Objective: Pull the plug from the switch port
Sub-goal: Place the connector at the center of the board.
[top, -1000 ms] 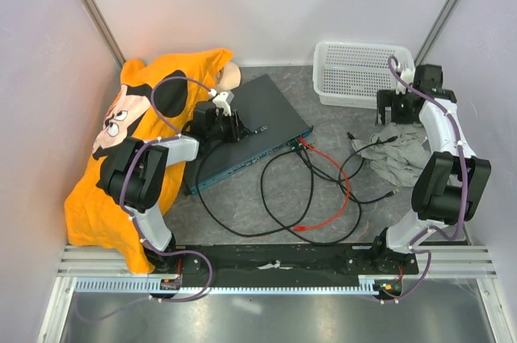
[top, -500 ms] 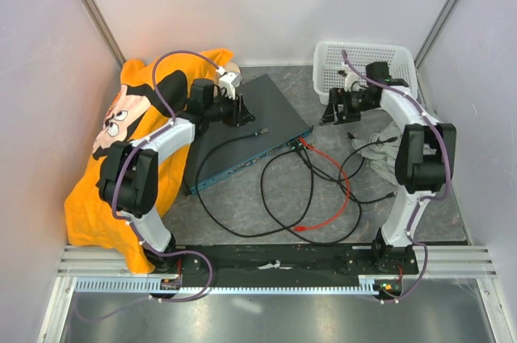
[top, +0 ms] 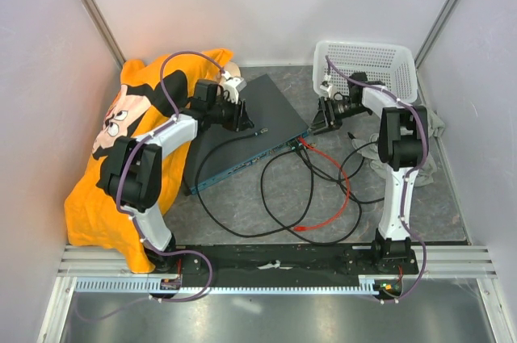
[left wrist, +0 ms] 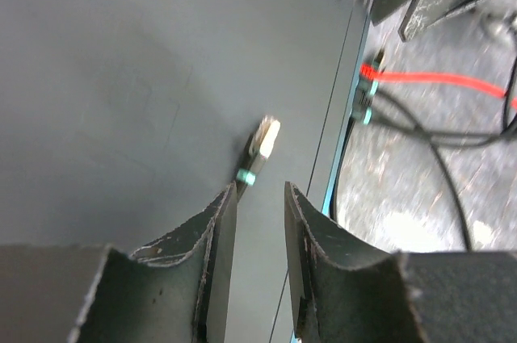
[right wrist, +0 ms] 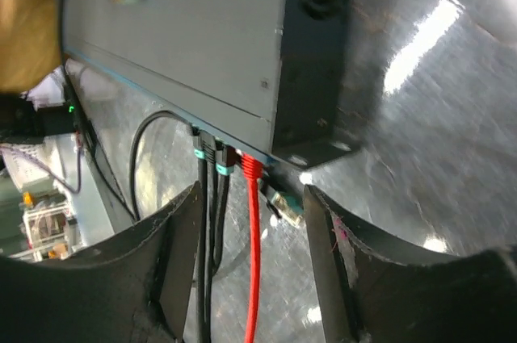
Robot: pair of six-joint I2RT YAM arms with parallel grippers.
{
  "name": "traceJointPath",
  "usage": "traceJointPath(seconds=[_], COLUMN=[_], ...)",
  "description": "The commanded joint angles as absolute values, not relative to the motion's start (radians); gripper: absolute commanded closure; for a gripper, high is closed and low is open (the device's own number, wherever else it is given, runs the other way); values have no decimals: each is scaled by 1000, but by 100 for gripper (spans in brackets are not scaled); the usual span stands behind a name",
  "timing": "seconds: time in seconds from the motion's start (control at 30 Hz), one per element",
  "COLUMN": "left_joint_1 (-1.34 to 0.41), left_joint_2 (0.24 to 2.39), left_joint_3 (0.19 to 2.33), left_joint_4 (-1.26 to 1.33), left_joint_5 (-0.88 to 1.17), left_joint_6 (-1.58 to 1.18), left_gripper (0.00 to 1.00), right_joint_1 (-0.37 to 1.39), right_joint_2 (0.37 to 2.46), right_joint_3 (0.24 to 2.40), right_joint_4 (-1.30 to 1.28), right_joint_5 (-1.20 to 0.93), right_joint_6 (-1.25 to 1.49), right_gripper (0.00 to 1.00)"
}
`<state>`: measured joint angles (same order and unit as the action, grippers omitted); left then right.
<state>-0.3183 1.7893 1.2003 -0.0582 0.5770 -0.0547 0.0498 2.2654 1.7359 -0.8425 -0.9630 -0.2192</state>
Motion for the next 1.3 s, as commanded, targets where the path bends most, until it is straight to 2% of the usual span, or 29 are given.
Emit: traceJointPath(seconds=[0.0, 0.1, 0.2, 0.3, 0.5, 0.63, 0.73, 0.93, 1.03, 1.17, 1.27], left_joint_1=[-319, -319, -322, -321, -322, -322, -322, -322, -322, -321, -321], left_joint_2=[1761, 1776, 1784, 1795, 1804, 1796, 1801, 1819, 1821, 1824, 1828], left_joint_3=[1247, 1252, 1250, 1247, 1244, 1224, 1216, 1221, 1233, 1230, 1223], left_joint_4=[-176, -178, -170, -161, -141, -143, -138, -126, -143, -146, -143], left_joint_5=[584, 581, 589, 574, 578, 581, 584, 589, 588, 577, 574], left_joint_6=[69, 29, 21, 21, 14, 15, 11, -18, -2, -2, -2], left_gripper=[62, 62, 62, 62, 62, 62, 62, 62, 62, 62, 62], right_joint_1=[57, 57, 61, 63, 66, 66, 34, 8, 12, -30, -70], right_joint_2=[2280, 2284, 2264, 2229, 2115, 2077, 2024, 2126, 2102, 2181, 2267], right_joint_3=[1700, 1649, 1605, 1543, 1352, 1310, 1281, 1541, 1600, 1794, 1948], right_joint_4=[-815, -762, -825, -902, -764, -924, -919, -797, -631, -594, -591], right_joint_5=[-1037, -1020, -1023, -936, -879, -888, -880, -913, -785, -596, -612], right_joint_6=[-267, -233, -305, -416, -368, -500, -503, -263, -166, -182, -149], right_gripper=[39, 39, 37, 37, 36, 36, 34, 33, 28, 26, 27])
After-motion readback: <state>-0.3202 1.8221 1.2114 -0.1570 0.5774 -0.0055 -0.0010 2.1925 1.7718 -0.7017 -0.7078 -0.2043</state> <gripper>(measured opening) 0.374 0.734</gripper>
